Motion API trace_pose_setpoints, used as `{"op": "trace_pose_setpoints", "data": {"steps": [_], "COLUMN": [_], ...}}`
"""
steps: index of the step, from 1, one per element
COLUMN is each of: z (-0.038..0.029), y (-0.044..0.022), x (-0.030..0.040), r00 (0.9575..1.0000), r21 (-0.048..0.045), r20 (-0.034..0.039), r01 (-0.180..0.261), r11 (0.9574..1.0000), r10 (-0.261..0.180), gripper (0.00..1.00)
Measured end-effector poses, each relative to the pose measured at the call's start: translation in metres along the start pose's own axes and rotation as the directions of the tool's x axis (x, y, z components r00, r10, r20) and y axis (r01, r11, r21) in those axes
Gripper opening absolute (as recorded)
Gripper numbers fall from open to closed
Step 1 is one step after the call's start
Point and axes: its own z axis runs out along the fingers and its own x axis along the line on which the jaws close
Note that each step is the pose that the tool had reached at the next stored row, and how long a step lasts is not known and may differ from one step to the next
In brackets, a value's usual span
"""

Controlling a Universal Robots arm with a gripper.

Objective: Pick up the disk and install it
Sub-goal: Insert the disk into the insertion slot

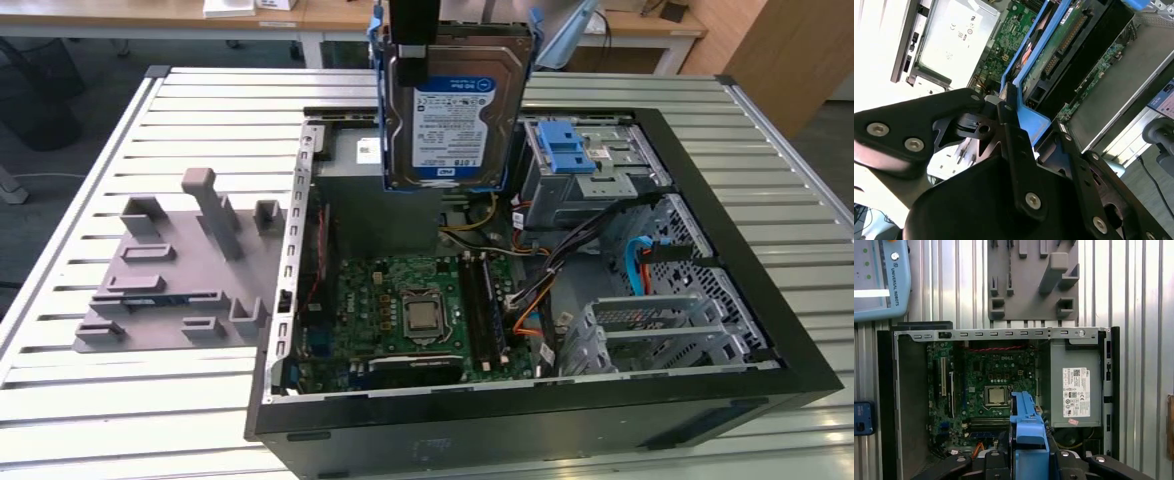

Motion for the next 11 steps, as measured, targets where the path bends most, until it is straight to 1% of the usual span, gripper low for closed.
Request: {"op": "trace_pose_setpoints", "data": {"steps": [4,11], "z": [0.0000,0.0002], "y": [-0.0005,-0.0076], "x": [0.0007,0.0008], "r00": [1.0000,1.0000], "r21": [0.0000,-0.0003], "r20": [0.0000,0.0000], "r01": [0.000,0.000], "r11": [1.0000,1.0000], "r10": [0.000,0.000], "gripper": [0.36,0.36]}}
